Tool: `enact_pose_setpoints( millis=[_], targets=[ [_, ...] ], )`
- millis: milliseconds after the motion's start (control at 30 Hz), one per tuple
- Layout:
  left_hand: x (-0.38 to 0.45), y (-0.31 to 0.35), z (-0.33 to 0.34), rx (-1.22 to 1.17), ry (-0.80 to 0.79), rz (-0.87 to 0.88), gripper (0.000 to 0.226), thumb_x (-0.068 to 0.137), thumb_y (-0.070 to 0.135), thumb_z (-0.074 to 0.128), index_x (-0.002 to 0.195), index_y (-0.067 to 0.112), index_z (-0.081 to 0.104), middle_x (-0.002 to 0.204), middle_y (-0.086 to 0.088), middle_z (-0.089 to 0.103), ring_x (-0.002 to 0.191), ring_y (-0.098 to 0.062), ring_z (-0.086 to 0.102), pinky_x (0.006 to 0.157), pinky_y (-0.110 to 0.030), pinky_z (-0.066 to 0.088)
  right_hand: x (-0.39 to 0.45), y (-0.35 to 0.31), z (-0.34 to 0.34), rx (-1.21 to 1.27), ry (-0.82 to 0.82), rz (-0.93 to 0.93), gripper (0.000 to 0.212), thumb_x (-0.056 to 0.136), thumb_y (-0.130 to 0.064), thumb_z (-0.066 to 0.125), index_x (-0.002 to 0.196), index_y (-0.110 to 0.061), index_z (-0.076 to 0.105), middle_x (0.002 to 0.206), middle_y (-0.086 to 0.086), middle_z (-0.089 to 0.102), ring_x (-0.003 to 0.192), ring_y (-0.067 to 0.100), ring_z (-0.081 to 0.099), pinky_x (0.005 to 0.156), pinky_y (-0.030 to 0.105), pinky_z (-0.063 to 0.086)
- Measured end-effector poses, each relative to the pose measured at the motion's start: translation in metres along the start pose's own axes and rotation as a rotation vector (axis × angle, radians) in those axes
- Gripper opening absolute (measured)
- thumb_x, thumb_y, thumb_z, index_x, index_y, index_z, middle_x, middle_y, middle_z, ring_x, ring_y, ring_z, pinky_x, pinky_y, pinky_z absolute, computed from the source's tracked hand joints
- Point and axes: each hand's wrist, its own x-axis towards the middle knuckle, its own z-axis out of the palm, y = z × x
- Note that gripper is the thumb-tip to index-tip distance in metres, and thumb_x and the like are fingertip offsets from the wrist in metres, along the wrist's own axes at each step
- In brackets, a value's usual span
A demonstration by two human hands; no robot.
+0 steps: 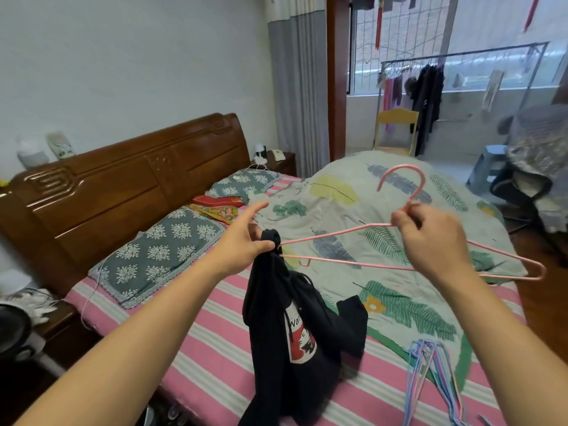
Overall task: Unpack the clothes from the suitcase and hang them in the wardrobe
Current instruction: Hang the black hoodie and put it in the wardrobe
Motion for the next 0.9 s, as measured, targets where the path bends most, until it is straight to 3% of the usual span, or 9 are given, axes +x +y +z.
enact_pose_setpoints(
  millis=[200, 333, 433, 533, 633, 700, 767, 800, 900],
  targets=[
    [-0.01, -0.01, 0.002, -0.044, 0.023, -0.053, 0.082, 0.087, 0.002, 0.076, 0.15, 0.036, 0.038, 0.078, -0.007, 0.045, 0.067, -0.014, 0.046, 0.061, -0.022, 0.043, -0.004, 0.008, -0.004, 0.054, 0.05, 0.032, 0.02, 0.097, -0.027, 0.059, 0.086, -0.016, 0.071, 0.071, 0.004, 0.062, 0.073, 0.032, 0.056, 0.064, 0.038, 0.041],
    [-0.012, 0.001, 0.01, -0.039, -0.014, -0.028, 0.082, 0.084, 0.002, 0.077, 0.148, 0.038, 0.041, 0.076, -0.005, 0.048, 0.064, -0.009, 0.049, 0.067, -0.03, 0.044, -0.014, -0.004, 0.02, 0.022, -0.06, -0.019, 0.021, 0.098, -0.028, 0.059, 0.088, -0.016, 0.073, 0.073, 0.004, 0.063, 0.073, 0.028, 0.056, 0.062, 0.034, 0.036],
    [-0.011, 0.015, 0.021, -0.044, -0.087, 0.046, 0.082, 0.084, 0.002, 0.078, 0.146, 0.042, 0.042, 0.075, -0.002, 0.049, 0.065, -0.011, 0.05, 0.068, -0.034, 0.044, -0.026, -0.001, 0.045, -0.006, -0.155, -0.012, 0.022, 0.097, -0.031, 0.058, 0.087, -0.017, 0.072, 0.079, 0.005, 0.07, 0.077, 0.029, 0.061, 0.067, 0.036, 0.045],
    [-0.02, 0.03, 0.034, -0.037, -0.104, 0.115, 0.079, 0.084, 0.003, 0.077, 0.145, 0.041, 0.044, 0.076, -0.003, 0.048, 0.067, -0.01, 0.049, 0.071, -0.028, 0.043, -0.042, -0.001, 0.068, 0.001, -0.181, 0.028, 0.023, 0.097, -0.033, 0.058, 0.087, -0.017, 0.072, 0.079, 0.004, 0.07, 0.077, 0.029, 0.061, 0.069, 0.037, 0.049],
    [-0.033, 0.048, 0.051, -0.083, -0.038, 0.224, 0.068, 0.084, 0.004, 0.077, 0.14, 0.033, 0.053, 0.076, -0.002, 0.052, 0.071, -0.009, 0.055, 0.077, -0.022, 0.046, -0.05, -0.009, 0.084, 0.057, -0.13, 0.12, 0.027, 0.096, -0.034, 0.059, 0.078, -0.015, 0.064, 0.073, 0.006, 0.066, 0.072, 0.03, 0.058, 0.062, 0.036, 0.042],
    [-0.038, 0.054, 0.054, -0.101, -0.135, 0.237, 0.061, 0.086, 0.003, 0.075, 0.138, 0.029, 0.056, 0.073, 0.003, 0.056, 0.076, -0.007, 0.062, 0.089, -0.022, 0.05, -0.043, -0.009, 0.084, 0.207, -0.068, 0.279, 0.031, 0.096, -0.033, 0.059, 0.072, -0.013, 0.059, 0.069, 0.007, 0.063, 0.072, 0.033, 0.057, 0.063, 0.039, 0.04],
    [-0.047, 0.05, 0.048, -0.052, -0.291, 0.268, 0.058, 0.088, 0.007, 0.075, 0.14, 0.027, 0.055, 0.082, 0.007, 0.063, 0.101, -0.005, 0.067, 0.107, -0.03, 0.046, -0.036, -0.008, 0.08, 0.434, -0.033, 0.38, 0.03, 0.097, -0.028, 0.058, 0.071, -0.015, 0.062, 0.069, 0.004, 0.064, 0.068, 0.025, 0.058, 0.064, 0.039, 0.041],
    [-0.05, 0.045, 0.041, 0.095, -0.26, 0.356, 0.056, 0.089, 0.014, 0.075, 0.14, 0.025, 0.055, 0.095, 0.007, 0.066, 0.113, -0.008, 0.063, 0.109, -0.037, 0.045, -0.035, -0.008, 0.078, 0.539, -0.026, 0.396, 0.03, 0.099, -0.025, 0.057, 0.072, -0.014, 0.064, 0.068, 0.001, 0.064, 0.064, 0.017, 0.057, 0.065, 0.037, 0.041],
    [-0.04, 0.027, 0.013, 0.703, 0.259, 0.658, 0.046, 0.093, 0.029, 0.068, 0.136, 0.017, 0.06, 0.129, -0.007, 0.058, 0.125, -0.031, 0.052, 0.106, -0.052, 0.038, -0.036, -0.011, 0.07, 0.74, 0.004, 0.39, 0.027, 0.101, -0.017, 0.055, 0.08, -0.005, 0.066, 0.067, -0.006, 0.062, 0.059, -0.001, 0.054, 0.071, 0.029, 0.042]
  ],
)
